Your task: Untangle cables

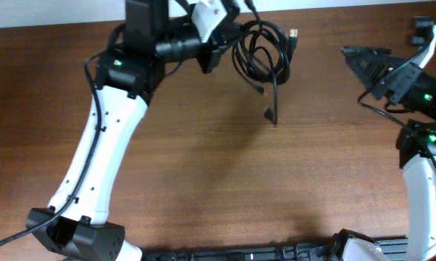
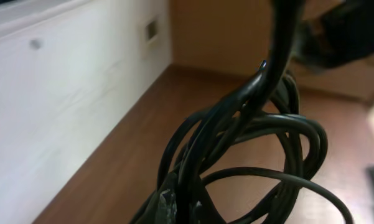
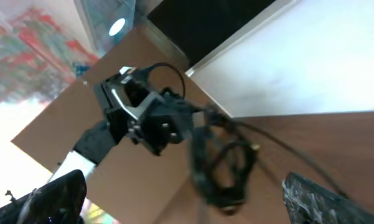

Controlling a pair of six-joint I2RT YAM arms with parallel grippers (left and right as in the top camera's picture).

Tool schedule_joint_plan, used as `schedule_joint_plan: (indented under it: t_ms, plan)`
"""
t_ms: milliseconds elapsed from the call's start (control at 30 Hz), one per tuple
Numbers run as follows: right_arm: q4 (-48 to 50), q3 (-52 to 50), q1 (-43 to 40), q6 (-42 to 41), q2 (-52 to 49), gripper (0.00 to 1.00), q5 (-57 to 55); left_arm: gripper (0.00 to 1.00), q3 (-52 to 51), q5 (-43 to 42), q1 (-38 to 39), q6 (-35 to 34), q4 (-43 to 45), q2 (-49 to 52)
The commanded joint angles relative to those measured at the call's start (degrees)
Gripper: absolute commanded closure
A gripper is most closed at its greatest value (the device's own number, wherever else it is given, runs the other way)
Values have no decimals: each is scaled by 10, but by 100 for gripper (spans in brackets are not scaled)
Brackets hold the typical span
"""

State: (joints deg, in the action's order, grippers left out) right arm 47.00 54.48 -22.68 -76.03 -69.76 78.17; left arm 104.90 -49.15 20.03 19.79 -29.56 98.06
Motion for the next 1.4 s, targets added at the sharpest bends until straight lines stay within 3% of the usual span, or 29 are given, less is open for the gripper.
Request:
schedule_joint_plan:
  t_ms: [0, 67, 200, 433, 533, 733, 767, 900, 933, 1233, 1367]
  plan:
    - [4, 5, -10, 113, 2, 1, 54, 100, 9, -214, -10, 4, 28, -8]
    - [4, 5, -10, 147, -1, 1, 69, 100, 9, -279, -10, 2, 58, -8]
    - [4, 5, -8, 163, -1, 1, 89, 100, 9, -338, 1, -84, 152, -8]
    - [43, 5, 96, 178, -1, 1, 99, 100, 9, -340, 40, -146, 249, -8]
    - [45, 5, 128, 189, -1, 13, 100, 100, 9, -340, 40, -166, 264, -8]
    - [45, 5, 168, 215, -1, 20, 97, 100, 9, -336, 48, -166, 265, -8]
    - [45, 5, 172, 219, -1, 25, 97, 100, 9, -336, 56, -166, 265, -8]
    - [40, 5, 174, 218, -1, 91, 97, 100, 9, -320, 68, -166, 265, -8]
    - [40, 4, 174, 218, -1, 96, 97, 100, 9, -321, 65, -166, 265, -8]
    - [33, 4, 156, 190, -1, 96, 66, 100, 9, -290, 21, -166, 223, -8]
    - [-77, 4, 120, 171, -2, 96, 10, 100, 9, -301, 8, -166, 203, -8]
